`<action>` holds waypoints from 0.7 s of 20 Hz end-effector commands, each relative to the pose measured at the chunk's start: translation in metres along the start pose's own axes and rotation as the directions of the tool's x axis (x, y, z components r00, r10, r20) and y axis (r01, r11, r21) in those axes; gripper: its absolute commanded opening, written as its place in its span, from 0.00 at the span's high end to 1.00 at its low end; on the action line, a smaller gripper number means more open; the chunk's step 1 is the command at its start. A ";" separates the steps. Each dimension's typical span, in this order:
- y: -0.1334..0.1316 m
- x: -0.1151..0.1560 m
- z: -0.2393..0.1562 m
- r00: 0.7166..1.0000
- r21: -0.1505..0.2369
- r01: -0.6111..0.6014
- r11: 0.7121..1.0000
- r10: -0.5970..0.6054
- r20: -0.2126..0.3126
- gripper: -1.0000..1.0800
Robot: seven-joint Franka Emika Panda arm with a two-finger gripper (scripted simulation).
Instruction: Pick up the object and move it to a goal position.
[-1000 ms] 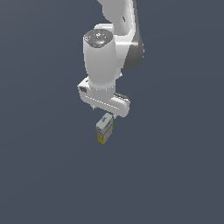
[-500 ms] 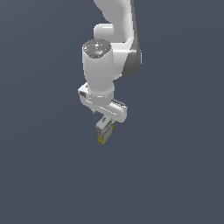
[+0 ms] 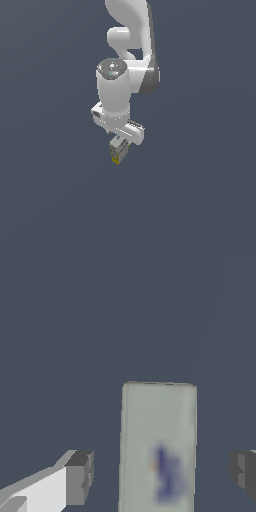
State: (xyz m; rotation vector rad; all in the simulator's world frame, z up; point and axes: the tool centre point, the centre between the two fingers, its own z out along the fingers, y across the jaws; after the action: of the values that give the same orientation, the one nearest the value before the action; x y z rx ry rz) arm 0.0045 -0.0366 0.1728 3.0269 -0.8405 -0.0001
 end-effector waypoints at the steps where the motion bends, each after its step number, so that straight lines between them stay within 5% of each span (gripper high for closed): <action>1: 0.000 0.000 0.011 1.000 0.000 -0.001 1.000 0.001 0.000 0.04; 7: -0.001 0.001 0.021 1.000 0.000 -0.002 1.000 0.002 0.000 0.04; 8: -0.001 0.001 0.021 1.000 0.000 -0.002 1.000 0.002 0.000 1.00; 14: -0.001 0.001 0.021 1.000 0.000 -0.002 1.000 0.002 0.000 1.00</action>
State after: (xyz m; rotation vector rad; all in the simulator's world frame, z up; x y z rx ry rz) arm 0.0056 -0.0365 0.1523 3.0264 -0.8429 0.0005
